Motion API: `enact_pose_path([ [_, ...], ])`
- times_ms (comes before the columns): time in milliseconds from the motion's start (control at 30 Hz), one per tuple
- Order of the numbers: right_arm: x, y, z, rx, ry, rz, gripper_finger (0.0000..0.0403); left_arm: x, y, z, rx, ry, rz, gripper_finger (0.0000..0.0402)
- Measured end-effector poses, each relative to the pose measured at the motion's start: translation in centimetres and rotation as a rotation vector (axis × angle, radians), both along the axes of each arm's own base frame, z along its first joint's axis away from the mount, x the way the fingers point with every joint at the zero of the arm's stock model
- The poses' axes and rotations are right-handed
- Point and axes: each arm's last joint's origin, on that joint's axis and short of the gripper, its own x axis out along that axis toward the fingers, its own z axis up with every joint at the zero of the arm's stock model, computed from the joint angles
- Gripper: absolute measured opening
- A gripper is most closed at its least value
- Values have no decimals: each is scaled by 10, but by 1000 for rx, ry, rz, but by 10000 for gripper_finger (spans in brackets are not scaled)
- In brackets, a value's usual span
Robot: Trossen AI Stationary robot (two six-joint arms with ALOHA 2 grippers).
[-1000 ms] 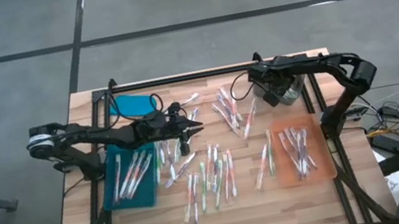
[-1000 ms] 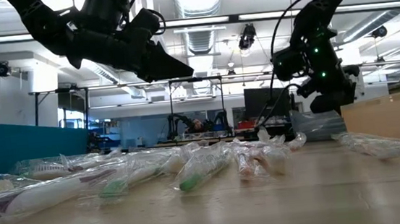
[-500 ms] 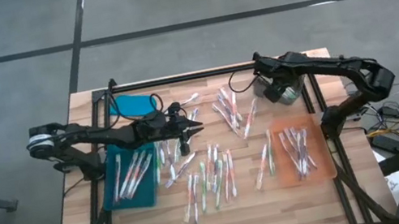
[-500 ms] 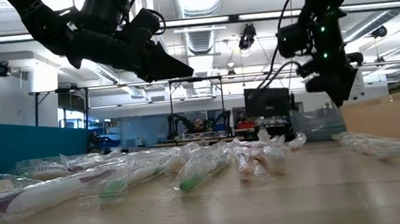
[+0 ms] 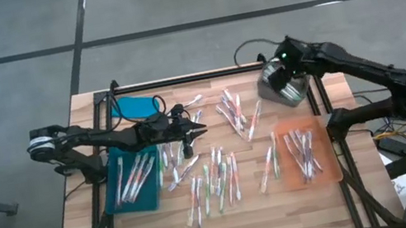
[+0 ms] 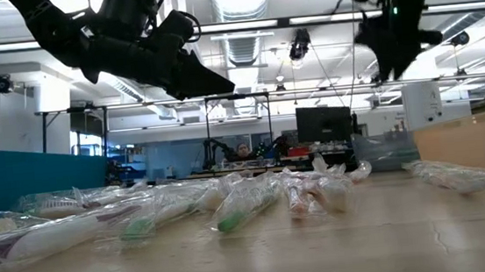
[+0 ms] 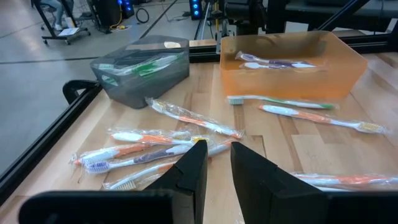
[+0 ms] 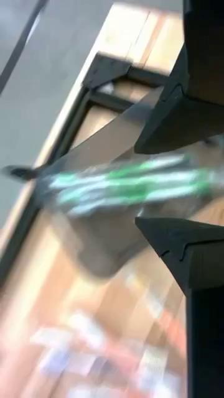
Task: Pick & Place Toothbrushes
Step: Put the orange toothbrush into the blue bin
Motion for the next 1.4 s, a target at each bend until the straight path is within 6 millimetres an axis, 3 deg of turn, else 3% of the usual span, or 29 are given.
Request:
enact_pose_path([
  [400,8,22,93,-196,-334,143,104,0,0,0,0,0,0,74],
  [600,19,35,115,-304,-387,309,71,0,0,0,0,0,0,74],
  [767,28,46,114,-327,-360,459,46,0,0,0,0,0,0,74],
  [1100,44,70,92,-286,-280,684,13,0,0,-1,-1,8,0,74],
  [1400,55,93,68,-253,-239,829,8,0,0,-1,-18,6,4,74],
])
